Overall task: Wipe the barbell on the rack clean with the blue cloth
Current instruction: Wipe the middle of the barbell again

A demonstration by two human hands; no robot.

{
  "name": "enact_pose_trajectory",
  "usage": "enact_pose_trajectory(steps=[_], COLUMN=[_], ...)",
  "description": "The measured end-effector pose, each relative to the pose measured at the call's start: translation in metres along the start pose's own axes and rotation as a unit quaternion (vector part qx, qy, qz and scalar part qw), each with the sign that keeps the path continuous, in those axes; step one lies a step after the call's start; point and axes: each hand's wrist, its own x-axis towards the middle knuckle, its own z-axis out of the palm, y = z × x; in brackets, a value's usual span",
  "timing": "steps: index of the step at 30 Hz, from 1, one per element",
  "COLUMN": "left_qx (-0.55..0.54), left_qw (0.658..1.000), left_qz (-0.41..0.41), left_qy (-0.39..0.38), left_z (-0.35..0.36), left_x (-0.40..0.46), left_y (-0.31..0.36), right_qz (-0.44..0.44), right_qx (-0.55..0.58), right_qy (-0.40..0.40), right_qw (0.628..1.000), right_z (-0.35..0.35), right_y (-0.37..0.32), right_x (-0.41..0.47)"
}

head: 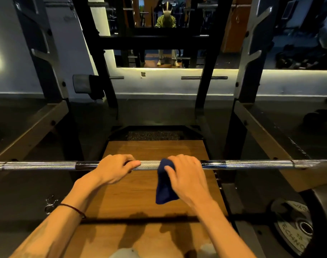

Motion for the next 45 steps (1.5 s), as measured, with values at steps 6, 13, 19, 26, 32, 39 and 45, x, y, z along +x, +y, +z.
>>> enact_pose_trajectory(steps=[6,13,19,26,32,39,45], left_qx=[-0.048,-0.091,-0.029,0.117,0.075,0.087,0.091], left_qw=[0.949,0.903,0.941,0.991,0.996,0.961,0.935], left_qz=[0.111,0.081,0.070,0.022,0.039,0.129,0.098], left_qy=[0.292,0.411,0.330,0.069,0.018,0.229,0.330], left_z=[0.041,0.073,0.055,-0.004,-0.003,0.026,0.058], left_x=[-0.018,-0.026,-0.028,0.006,0.003,-0.009,-0.016], left_y=[-0.007,0.011,0.007,0.004,-0.002,-0.011,-0.002], right_qz=[0.098,0.114,0.048,-0.022,0.069,0.069,0.030], right_qx=[-0.062,-0.123,-0.075,-0.098,-0.109,-0.118,-0.092], right_qy=[0.092,0.096,0.072,0.045,0.074,0.141,0.056], right_qw=[0.989,0.981,0.993,0.994,0.989,0.981,0.994], right_z=[-0.029,-0.019,0.035,0.018,-0.023,0.003,0.038], right_y=[0.115,0.076,-0.052,0.010,0.105,0.028,-0.072], right_x=[-0.030,-0.013,0.021,0.013,-0.014,0.004,0.025])
